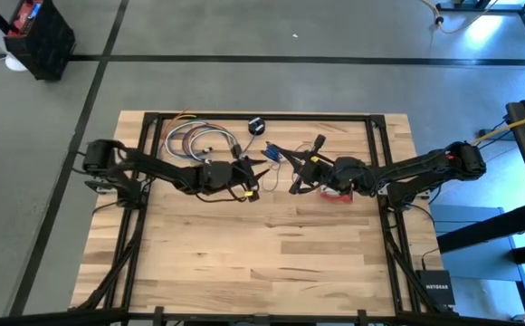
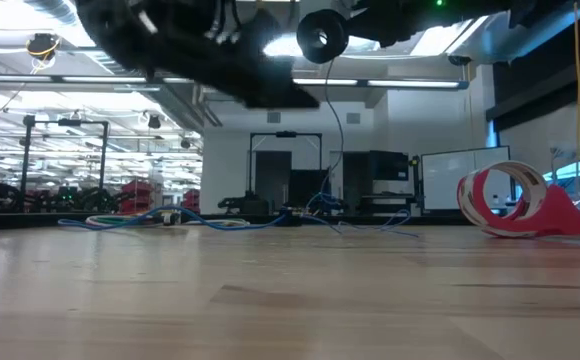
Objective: Coil cords
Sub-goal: Coil the blue wire onto the spool
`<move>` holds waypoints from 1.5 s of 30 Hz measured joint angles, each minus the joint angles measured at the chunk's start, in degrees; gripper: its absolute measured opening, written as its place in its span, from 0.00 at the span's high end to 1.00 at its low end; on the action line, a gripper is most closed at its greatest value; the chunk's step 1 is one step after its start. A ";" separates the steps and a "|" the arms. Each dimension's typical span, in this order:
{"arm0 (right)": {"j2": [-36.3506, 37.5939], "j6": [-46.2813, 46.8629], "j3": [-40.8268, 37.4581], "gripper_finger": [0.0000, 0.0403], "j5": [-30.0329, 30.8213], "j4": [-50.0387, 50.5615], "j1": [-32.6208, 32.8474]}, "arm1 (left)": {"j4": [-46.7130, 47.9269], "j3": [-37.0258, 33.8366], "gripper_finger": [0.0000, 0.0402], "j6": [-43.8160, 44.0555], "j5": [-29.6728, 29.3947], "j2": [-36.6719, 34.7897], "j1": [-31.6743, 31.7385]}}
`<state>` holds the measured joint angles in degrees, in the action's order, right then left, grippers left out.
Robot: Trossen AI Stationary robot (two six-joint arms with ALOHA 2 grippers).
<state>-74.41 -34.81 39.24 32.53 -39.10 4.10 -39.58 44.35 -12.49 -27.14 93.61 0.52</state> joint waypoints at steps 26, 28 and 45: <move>-0.02 0.00 0.02 0.99 -0.09 -0.91 0.00 | -13.73 5.78 0.70 7.74 16.09 13.53 6.35; -0.02 -0.01 0.02 0.99 -0.03 -0.95 0.00 | -13.55 6.08 0.73 6.23 15.90 13.61 6.35; -0.04 -0.17 0.02 0.99 -1.31 1.60 0.00 | 6.16 5.90 0.98 -7.13 4.64 0.30 12.20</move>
<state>-74.45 -34.98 39.27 31.23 -37.50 4.10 -33.42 50.26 -19.61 -22.51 93.90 12.72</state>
